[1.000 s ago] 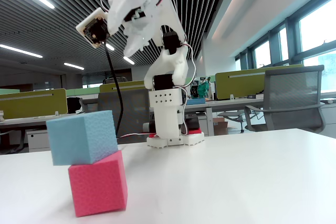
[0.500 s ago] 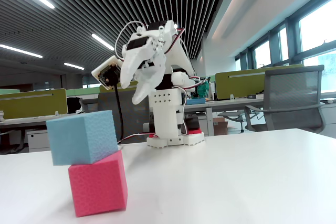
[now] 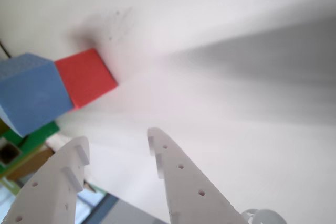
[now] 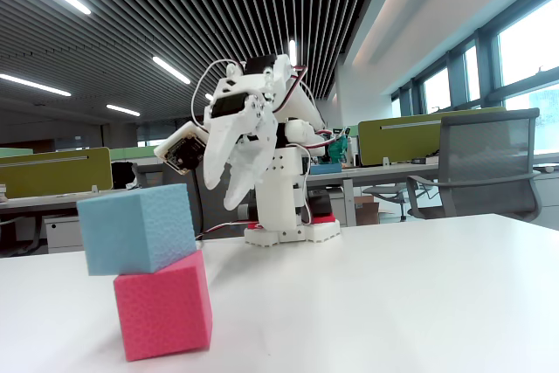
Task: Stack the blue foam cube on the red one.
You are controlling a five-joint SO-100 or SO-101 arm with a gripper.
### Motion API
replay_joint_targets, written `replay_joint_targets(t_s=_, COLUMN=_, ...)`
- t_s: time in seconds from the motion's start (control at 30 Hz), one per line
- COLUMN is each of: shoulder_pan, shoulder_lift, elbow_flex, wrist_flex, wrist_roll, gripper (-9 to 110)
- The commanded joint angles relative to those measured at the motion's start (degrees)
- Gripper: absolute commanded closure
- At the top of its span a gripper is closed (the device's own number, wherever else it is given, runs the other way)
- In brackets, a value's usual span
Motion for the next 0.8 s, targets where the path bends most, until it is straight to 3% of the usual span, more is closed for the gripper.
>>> replay_joint_targets(t_s=0.0, shoulder_pan=0.0, shoulder_lift=0.4, elbow_flex=0.1, wrist_flex=-0.9, wrist_roll=-0.1, gripper=89)
replay_joint_targets(t_s=0.77, shoulder_pan=0.3, shoulder_lift=0.4, elbow_flex=0.1, wrist_flex=-0.8, wrist_roll=0.1, gripper=80)
